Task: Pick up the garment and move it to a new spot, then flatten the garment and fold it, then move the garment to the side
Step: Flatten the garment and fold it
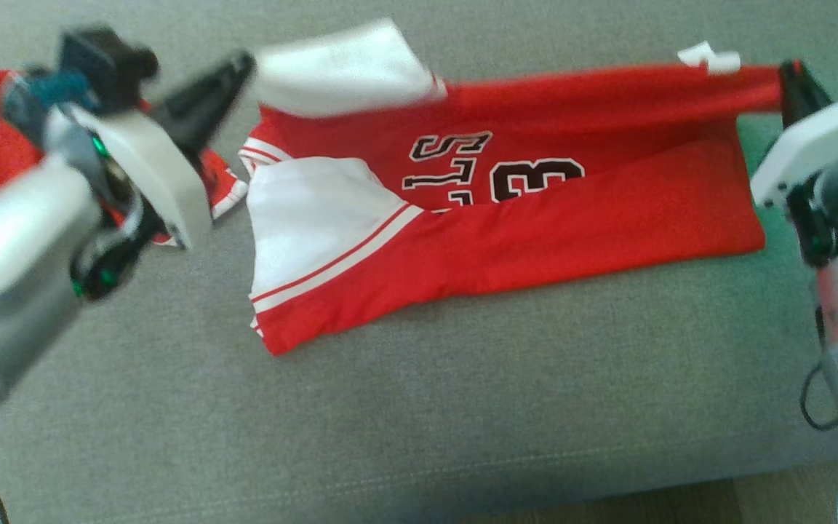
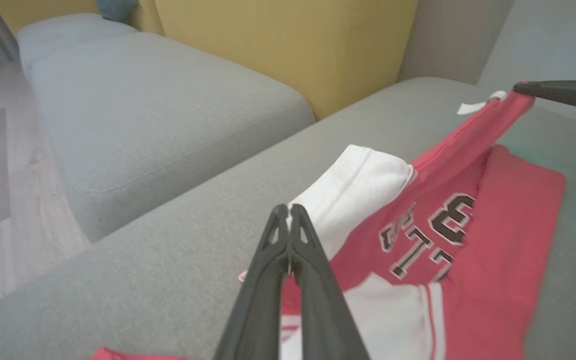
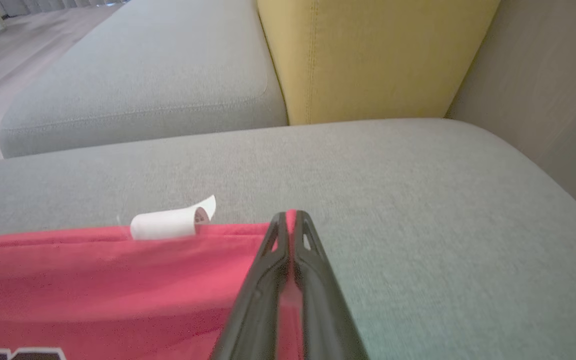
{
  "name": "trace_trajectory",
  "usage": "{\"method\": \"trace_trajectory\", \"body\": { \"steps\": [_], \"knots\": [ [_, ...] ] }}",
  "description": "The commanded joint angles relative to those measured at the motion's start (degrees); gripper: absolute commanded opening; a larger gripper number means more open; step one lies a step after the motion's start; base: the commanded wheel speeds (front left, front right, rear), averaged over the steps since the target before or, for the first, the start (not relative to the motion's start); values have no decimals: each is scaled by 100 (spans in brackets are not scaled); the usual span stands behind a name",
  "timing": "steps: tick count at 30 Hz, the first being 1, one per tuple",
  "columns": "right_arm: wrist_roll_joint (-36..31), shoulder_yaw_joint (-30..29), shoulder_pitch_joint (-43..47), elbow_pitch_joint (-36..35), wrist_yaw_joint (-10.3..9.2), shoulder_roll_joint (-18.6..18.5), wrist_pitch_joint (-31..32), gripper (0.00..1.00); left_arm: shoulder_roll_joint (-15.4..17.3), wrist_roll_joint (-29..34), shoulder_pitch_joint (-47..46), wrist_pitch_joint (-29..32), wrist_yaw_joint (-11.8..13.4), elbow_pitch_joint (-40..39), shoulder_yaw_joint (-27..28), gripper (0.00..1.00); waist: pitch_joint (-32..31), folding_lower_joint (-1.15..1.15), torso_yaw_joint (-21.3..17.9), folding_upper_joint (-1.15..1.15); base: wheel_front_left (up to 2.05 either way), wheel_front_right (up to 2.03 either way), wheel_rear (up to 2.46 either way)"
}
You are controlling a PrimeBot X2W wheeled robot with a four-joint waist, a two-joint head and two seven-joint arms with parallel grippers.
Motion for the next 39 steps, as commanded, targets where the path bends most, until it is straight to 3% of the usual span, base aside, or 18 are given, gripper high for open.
{"method": "trace_trajectory", "body": {
  "steps": [1,9,15,23,32,33,34,35,36,39],
  "knots": [
    [111,149,188,-348,37,-121,180,0,320,33,-25,87,139,-391,205,0,-153,0,93,0,0,0,0],
    [405,265,1115,-1176,37,-411,1236,0,703,116,727,536,529,-1498,116,0,-368,0,195,0,0,0,0],
    [527,269,1612,-1776,37,-510,1849,0,823,140,1075,683,650,-1832,95,0,-449,0,202,0,0,0,0],
    [546,241,2058,-2394,37,-510,2233,0,772,192,1368,927,656,-2009,77,0,-488,0,194,0,0,0,0],
    [475,259,2268,-2457,37,-518,2321,0,645,76,1570,1103,512,-1935,71,0,-480,0,198,0,0,0,0],
    [471,256,2289,-2451,37,-522,2332,21,631,77,1584,1104,505,-1923,70,0,-488,0,196,0,0,0,0],
    [458,241,2305,-2445,37,-526,2339,87,618,79,1598,1102,500,-1911,70,18,-497,0,192,0,0,0,0],
    [442,200,2321,-2422,37,-521,2368,100,606,78,1613,1098,497,-1899,70,55,-508,0,188,0,0,0,0],
    [416,174,2335,-2410,37,-518,2385,100,594,81,1630,1095,495,-1887,69,98,-521,0,185,0,0,0,0],
    [396,95,2354,-2446,37,-496,2349,100,544,58,1698,1080,505,-1860,71,100,-566,0,174,0,0,0,0]
  ]
}}
